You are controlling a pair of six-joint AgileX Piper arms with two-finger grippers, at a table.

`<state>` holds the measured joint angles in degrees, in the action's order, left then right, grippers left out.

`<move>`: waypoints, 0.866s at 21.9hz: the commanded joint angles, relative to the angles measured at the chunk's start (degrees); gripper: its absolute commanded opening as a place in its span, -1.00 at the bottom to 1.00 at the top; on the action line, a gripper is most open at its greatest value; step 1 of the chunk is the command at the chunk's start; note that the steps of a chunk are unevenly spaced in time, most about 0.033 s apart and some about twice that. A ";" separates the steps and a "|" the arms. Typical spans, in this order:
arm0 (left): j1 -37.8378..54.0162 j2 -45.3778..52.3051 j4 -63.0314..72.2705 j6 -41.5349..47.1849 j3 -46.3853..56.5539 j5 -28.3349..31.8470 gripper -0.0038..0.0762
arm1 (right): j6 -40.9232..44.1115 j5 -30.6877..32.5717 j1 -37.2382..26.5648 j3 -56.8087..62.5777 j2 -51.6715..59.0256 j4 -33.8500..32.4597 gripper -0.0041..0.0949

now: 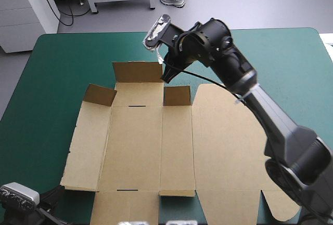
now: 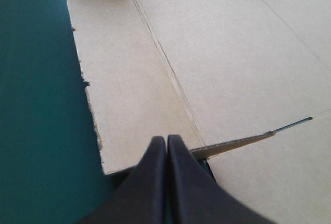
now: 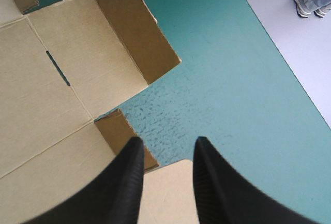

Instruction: Fold the box

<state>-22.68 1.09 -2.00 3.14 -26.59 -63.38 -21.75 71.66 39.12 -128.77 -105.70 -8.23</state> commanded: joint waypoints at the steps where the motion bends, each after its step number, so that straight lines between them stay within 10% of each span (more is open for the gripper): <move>1: -0.45 0.32 -0.02 0.16 -1.24 3.65 -0.92 | 3.99 0.15 -0.31 4.44 10.59 -1.12 -0.65; 4: -0.45 0.32 -0.02 -0.62 -1.24 3.65 -0.92 | 9.65 0.15 -0.31 16.28 21.97 -1.40 -0.95; 19: -0.45 0.32 -0.02 -0.84 -1.24 3.65 -0.92 | 25.86 -12.92 -0.31 71.88 63.32 -1.40 -0.95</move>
<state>-22.68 1.09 -2.00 1.83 -26.59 -63.38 1.57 64.58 39.12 -63.24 -47.99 -8.48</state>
